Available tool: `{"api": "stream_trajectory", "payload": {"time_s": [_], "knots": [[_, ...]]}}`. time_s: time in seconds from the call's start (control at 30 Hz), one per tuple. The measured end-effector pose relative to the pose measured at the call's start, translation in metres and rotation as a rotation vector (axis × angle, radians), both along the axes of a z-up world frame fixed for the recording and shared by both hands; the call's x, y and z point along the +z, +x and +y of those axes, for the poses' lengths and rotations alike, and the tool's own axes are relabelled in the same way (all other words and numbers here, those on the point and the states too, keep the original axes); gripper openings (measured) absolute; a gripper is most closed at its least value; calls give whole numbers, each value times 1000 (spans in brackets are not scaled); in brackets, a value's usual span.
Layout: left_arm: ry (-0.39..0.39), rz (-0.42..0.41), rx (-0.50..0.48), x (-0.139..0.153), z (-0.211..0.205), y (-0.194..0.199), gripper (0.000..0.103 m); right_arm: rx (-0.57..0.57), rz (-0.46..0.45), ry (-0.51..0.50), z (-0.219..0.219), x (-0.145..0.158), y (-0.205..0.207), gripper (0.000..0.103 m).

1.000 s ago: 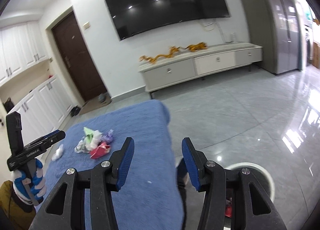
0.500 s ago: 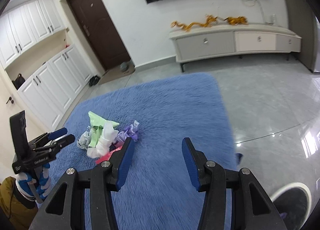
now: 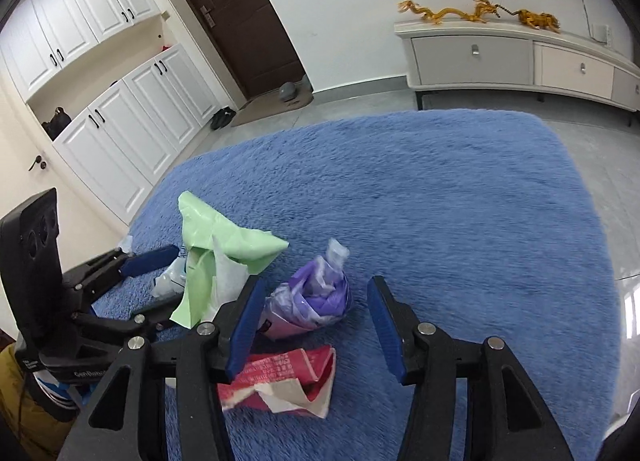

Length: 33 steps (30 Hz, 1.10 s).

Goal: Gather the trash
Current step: 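Grasp white plastic bag with left tool while right tool grasps purple wrapper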

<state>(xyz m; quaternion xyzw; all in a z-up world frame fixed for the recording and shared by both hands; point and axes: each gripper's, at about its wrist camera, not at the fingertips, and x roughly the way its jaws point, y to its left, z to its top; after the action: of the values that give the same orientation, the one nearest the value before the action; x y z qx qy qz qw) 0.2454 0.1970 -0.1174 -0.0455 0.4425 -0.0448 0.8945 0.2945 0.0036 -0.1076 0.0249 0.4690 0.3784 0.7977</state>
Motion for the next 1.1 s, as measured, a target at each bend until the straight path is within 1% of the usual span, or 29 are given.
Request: {"api": "stream_trajectory", "payload": {"time_s": [0.07, 0.1, 0.13, 0.17, 0.2, 0.23, 0.27, 0.3, 0.33, 0.43, 0.6, 0.73, 0.8, 0.97, 1.1], "knots": [[-27, 6, 5, -3, 2, -2, 69, 7, 5, 1, 4, -3, 0, 54], [-37, 7, 6, -4, 3, -3, 67, 13, 10, -2, 7, -5, -1, 54], [-42, 6, 4, -4, 4, -4, 62, 21, 10, -4, 10, -6, 0, 54], [-45, 9, 2, -4, 4, -7, 59, 29, 10, -5, 14, -6, 0, 54], [-39, 13, 2, -4, 3, -8, 56, 36, 6, -6, 17, -7, -1, 57], [-33, 9, -2, -4, 1, -10, 52, 38, -8, -12, 18, -6, -4, 55], [-28, 5, -5, -4, 0, -13, 50, 42, -5, -4, 18, -6, -4, 52], [-26, 3, -7, -3, -2, -15, 45, 44, 2, 5, 18, -6, -4, 41], [-25, 0, -8, -3, -4, -18, 41, 40, 5, 10, 16, -6, -4, 40], [-26, -9, 4, -2, -6, -31, 35, 18, -13, 11, 6, -2, -10, 39], [-59, -15, 45, 4, 0, -51, 29, -44, -34, 30, -17, 12, -16, 38], [-62, -40, 70, 20, 2, -72, 27, -92, -58, 55, -39, 34, -27, 38], [-61, -61, 79, 32, 2, -84, 27, -109, -84, 68, -52, 50, -39, 38], [-45, -128, 92, 73, -4, -117, 26, -140, -145, 96, -80, 82, -69, 38], [-28, -175, 82, 103, -19, -129, 26, -184, -189, 119, -116, 102, -89, 38]]}}
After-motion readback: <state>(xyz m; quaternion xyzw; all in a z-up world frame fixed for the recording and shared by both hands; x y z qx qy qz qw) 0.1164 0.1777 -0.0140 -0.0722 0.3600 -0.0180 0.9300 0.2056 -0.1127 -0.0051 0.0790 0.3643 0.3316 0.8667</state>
